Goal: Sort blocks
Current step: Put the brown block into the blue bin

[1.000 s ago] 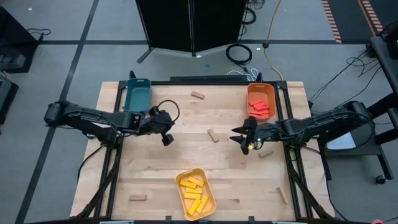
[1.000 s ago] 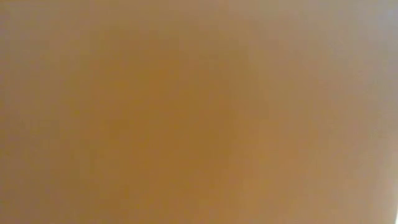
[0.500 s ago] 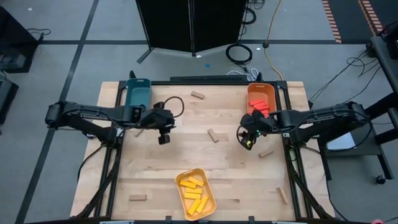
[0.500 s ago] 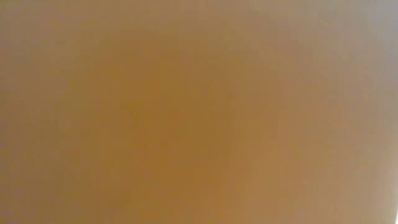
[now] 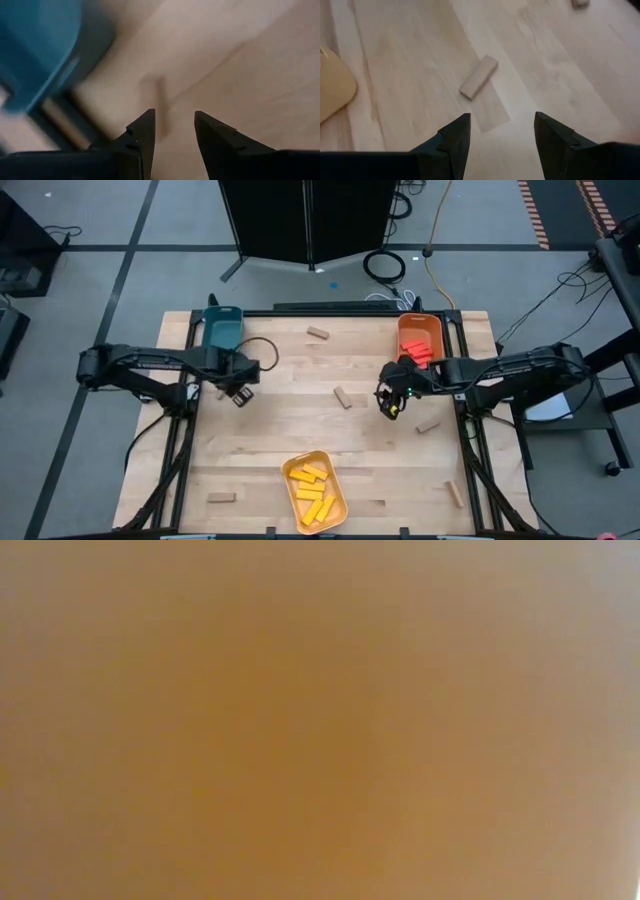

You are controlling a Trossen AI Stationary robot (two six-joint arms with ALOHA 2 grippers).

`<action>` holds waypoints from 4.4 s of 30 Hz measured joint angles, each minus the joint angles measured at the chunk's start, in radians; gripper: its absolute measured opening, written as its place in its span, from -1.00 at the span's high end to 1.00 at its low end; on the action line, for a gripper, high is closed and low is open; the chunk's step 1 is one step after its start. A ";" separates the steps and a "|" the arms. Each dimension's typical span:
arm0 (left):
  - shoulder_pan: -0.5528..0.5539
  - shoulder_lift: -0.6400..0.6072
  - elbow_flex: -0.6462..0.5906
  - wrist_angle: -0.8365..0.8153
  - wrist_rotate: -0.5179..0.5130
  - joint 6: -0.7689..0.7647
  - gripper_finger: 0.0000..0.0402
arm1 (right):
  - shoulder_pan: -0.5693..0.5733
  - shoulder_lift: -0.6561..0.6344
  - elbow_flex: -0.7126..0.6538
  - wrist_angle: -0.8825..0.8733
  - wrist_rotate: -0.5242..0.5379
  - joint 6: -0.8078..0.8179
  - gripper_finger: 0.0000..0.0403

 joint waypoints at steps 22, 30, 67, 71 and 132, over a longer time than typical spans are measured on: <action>0.286 0.107 -0.161 0.201 0.139 0.238 0.33 | -0.083 0.127 0.000 -0.029 -0.052 -0.170 0.20; 0.296 0.184 -0.161 0.207 0.124 0.285 0.33 | -0.105 0.134 0.000 -0.030 -0.052 -0.200 0.20; 0.296 0.072 -0.306 0.358 0.197 0.166 0.50 | -0.139 0.134 0.000 -0.044 -0.051 -0.213 0.20; 0.291 0.068 -0.269 0.347 0.196 0.182 0.63 | -0.139 0.134 0.000 -0.044 -0.051 -0.217 0.20; 0.267 0.165 0.163 0.926 0.523 0.781 -0.30 | -0.090 0.132 0.160 -0.730 -0.357 0.024 0.20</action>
